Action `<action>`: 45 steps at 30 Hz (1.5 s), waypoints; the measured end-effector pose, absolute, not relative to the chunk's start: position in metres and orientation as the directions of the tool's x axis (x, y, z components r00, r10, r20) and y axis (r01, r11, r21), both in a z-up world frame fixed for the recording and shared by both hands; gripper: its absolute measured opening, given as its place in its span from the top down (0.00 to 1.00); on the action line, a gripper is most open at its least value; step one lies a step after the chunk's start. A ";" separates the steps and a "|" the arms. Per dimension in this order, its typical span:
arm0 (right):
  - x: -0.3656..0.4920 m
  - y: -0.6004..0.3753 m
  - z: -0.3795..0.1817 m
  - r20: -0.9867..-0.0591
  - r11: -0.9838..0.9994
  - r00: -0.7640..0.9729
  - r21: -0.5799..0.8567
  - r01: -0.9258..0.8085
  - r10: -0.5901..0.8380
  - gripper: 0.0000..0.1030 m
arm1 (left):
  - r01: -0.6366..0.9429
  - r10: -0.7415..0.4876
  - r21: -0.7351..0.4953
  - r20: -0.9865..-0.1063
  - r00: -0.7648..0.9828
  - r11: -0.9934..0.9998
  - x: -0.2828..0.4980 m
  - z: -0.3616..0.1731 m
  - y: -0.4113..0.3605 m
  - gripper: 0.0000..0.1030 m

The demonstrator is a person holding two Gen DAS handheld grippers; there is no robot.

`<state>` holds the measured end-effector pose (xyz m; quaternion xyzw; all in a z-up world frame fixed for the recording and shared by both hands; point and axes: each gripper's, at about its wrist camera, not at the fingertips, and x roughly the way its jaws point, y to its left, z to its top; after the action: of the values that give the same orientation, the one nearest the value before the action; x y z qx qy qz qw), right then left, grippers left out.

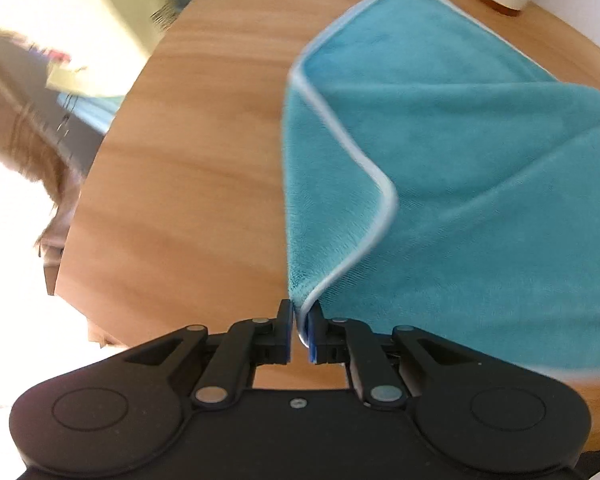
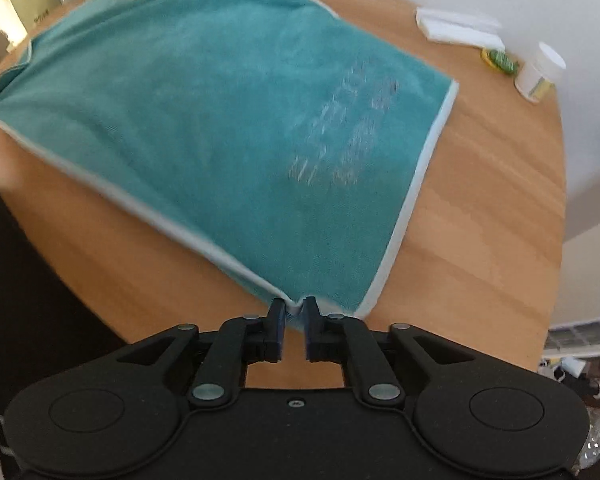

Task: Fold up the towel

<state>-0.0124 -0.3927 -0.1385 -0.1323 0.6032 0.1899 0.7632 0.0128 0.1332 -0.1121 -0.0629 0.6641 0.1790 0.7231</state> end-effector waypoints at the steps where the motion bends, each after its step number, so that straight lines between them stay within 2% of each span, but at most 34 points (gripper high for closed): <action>1: -0.013 -0.396 -0.136 -0.974 0.884 0.185 0.029 -0.466 0.129 0.78 | -0.351 0.177 0.151 -0.983 0.043 0.924 0.011 -0.112 0.136 0.88; 3: -0.012 -0.403 -0.129 -0.975 0.872 0.175 0.033 -0.489 0.135 0.76 | -0.356 0.174 0.151 -0.984 0.031 0.922 0.010 -0.111 0.139 0.79; 4: -0.005 -0.409 -0.123 -0.972 0.873 0.192 0.022 -0.487 0.132 0.75 | -0.357 0.177 0.153 -0.984 0.035 0.921 0.010 -0.107 0.140 0.77; 6: 0.014 -0.421 -0.111 -0.959 0.891 0.257 -0.015 -0.454 0.115 0.75 | -0.357 0.176 0.148 -0.983 0.046 0.922 0.012 -0.099 0.140 0.67; 11: 0.088 -0.432 -0.103 -0.904 0.943 0.416 -0.050 -0.330 0.097 0.64 | -0.305 0.216 0.171 -0.969 0.118 0.937 0.025 -0.075 0.133 0.54; 15: 0.134 -0.435 -0.112 -0.889 0.977 0.439 0.038 -0.210 0.129 0.62 | -0.285 0.253 0.207 -0.958 0.136 0.936 0.033 -0.069 0.128 0.54; 20: 0.184 -0.441 -0.136 -0.891 0.993 0.438 0.102 -0.063 0.119 0.62 | -0.328 0.224 0.160 -0.960 0.166 0.931 0.037 -0.066 0.130 0.54; 24: 0.205 -0.444 -0.151 -0.902 0.985 0.404 0.170 0.013 0.150 0.62 | -0.281 0.196 0.141 -0.964 0.177 0.949 0.051 -0.075 0.113 0.54; 25: 0.208 -0.444 -0.153 -0.898 0.980 0.403 0.197 0.015 0.174 0.69 | -0.265 0.189 0.138 -0.966 0.179 0.954 0.055 -0.078 0.108 0.54; 27: 0.207 -0.445 -0.151 -0.880 0.967 0.415 0.253 0.003 0.229 0.95 | -0.231 0.176 0.132 -0.968 0.181 0.964 0.062 -0.084 0.097 0.54; 28: 0.206 -0.444 -0.145 -0.859 0.962 0.445 0.270 -0.029 0.254 0.95 | -0.214 0.169 0.129 -0.969 0.181 0.968 0.066 -0.087 0.092 0.54; 33: 0.176 -0.425 -0.090 -0.766 0.966 0.589 0.193 -0.172 0.258 0.95 | -0.129 0.135 0.112 -0.974 0.183 0.985 0.085 -0.104 0.066 0.54; 37: 0.121 -0.404 -0.076 -0.742 0.956 0.632 0.041 -0.292 0.225 0.95 | -0.113 0.152 0.135 -0.977 0.151 0.984 0.091 -0.117 0.064 0.54; 43: 0.070 -0.398 -0.120 -0.854 0.963 0.506 -0.022 -0.269 0.122 0.94 | -0.085 0.177 0.166 -0.973 0.147 0.982 0.095 -0.127 0.064 0.50; 45: 0.066 -0.401 -0.132 -0.873 0.971 0.479 -0.030 -0.236 0.089 0.87 | -0.082 0.182 0.171 -0.973 0.144 0.982 0.097 -0.128 0.065 0.46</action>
<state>0.0659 -0.4009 -0.1325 -0.0728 0.5014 0.0948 0.8569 0.0969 0.0653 -0.1275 0.0384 0.6486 0.0872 0.7552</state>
